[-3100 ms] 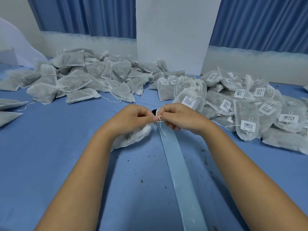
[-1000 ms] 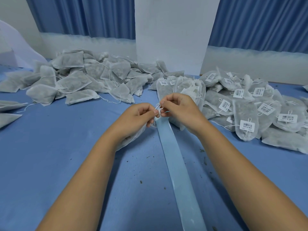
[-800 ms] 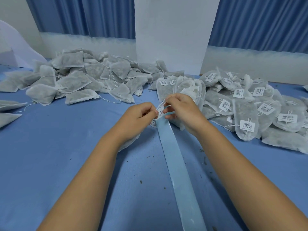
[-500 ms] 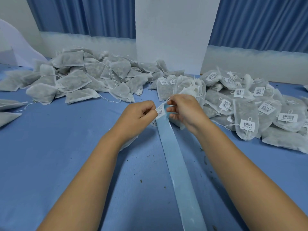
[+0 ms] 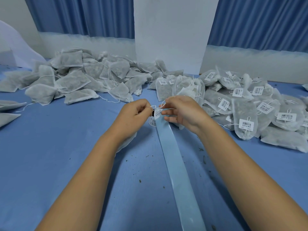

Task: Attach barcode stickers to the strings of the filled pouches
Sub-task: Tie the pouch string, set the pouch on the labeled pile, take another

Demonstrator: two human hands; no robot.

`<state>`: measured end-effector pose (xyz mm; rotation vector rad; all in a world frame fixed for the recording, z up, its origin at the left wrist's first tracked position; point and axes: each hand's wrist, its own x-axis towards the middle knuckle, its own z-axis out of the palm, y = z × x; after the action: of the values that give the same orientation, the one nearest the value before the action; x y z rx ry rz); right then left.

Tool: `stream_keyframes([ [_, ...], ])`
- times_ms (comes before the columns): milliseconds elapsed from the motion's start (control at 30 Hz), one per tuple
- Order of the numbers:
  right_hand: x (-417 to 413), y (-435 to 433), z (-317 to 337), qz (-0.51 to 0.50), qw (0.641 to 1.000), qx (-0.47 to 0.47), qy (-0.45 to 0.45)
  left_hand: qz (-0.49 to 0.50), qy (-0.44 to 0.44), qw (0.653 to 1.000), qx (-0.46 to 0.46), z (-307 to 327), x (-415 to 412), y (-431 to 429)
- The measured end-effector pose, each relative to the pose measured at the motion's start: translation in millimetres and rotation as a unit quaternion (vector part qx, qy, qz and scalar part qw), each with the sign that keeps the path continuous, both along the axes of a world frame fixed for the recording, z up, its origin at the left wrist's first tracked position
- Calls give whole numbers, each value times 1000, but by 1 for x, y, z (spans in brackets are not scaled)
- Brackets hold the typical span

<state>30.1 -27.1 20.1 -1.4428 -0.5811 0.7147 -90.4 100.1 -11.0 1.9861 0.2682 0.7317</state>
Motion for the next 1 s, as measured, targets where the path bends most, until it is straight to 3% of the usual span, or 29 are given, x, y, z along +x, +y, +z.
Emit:
stream_keyframes([
  [400,0,1,2,-3,990,70,121,2,52,997,-64,6,1,3],
  [767,3,2,-1,11,990,71,122,-46,-4,998,-40,6,-3,4],
  [1000,1,2,0,11,991,68,118,-22,3,1000,-13,3,0,1],
])
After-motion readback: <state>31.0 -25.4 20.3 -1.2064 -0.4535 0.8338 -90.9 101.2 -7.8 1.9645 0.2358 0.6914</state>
